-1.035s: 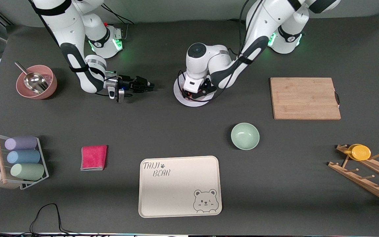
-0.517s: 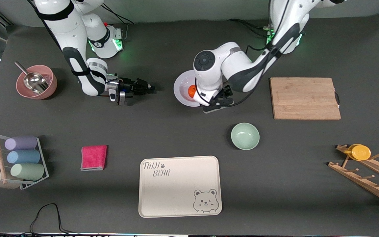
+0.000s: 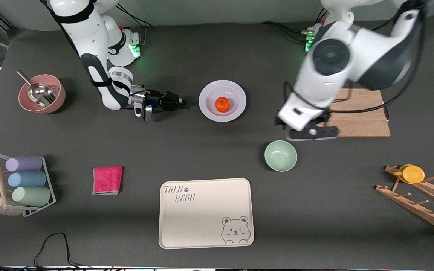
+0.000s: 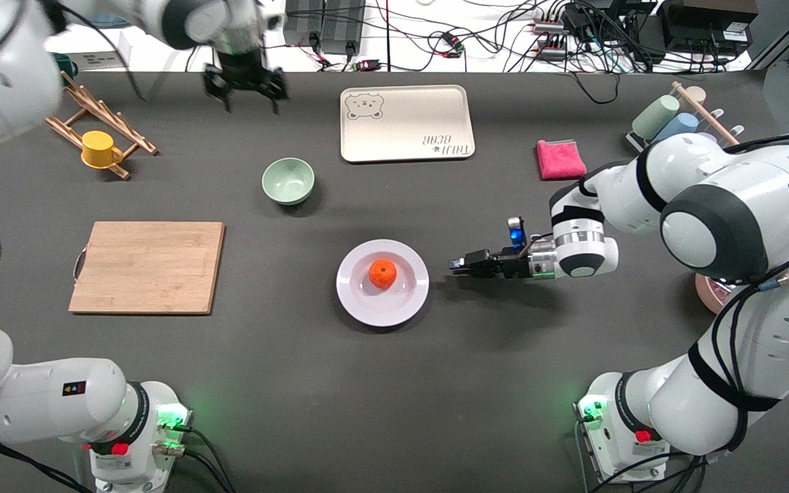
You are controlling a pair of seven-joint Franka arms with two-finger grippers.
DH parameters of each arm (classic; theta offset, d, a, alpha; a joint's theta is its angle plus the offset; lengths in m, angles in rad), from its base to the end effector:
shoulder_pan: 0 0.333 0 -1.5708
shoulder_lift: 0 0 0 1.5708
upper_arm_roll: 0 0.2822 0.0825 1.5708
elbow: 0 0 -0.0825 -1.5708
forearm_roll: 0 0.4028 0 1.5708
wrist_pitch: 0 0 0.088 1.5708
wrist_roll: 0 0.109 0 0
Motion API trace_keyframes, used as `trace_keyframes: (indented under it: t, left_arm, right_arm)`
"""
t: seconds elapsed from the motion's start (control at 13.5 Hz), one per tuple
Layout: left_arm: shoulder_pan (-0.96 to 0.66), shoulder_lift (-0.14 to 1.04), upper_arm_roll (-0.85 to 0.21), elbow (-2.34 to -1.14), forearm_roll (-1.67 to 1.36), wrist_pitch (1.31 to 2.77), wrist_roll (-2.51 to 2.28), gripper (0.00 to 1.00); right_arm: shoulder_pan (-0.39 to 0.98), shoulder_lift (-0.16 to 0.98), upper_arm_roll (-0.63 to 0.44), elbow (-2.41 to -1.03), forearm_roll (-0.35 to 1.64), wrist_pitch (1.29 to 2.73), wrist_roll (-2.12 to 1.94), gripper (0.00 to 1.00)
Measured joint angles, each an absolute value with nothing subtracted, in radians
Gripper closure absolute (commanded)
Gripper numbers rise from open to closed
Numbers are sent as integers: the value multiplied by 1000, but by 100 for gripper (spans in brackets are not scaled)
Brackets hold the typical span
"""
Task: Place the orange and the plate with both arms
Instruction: 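Withdraw the left gripper while the right gripper grasps the plate rim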
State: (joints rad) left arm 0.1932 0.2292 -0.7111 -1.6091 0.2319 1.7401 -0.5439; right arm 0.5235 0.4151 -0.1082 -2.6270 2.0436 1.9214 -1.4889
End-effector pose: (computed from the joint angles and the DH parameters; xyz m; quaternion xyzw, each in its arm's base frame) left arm 0.5680 -0.2646 0.4768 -0.9990 0.0040 -0.0023 0.0442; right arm 0.3036 0.1941 0.0474 -0.8166 0.0207 -0.0349 0.5758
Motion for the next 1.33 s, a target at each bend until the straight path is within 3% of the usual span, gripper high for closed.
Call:
trace_keyframes:
  t: [0.74,1.03,1.33]
  left_arm:
    - [643,61,-691,-1612,12,1614,-82,0]
    - [644,48,-673,-1615,11,1614,-38,0]
    - [643,26,-670,-1648,7,1618,-37,0]
  right_arm:
    - [610,489,-21,-2520,2222,1984,-1493,60]
    - [611,502,-18,-2506,2226,1984,-1494,100]
    - [611,502,-17,-2501,2226,1982,-1494,100]
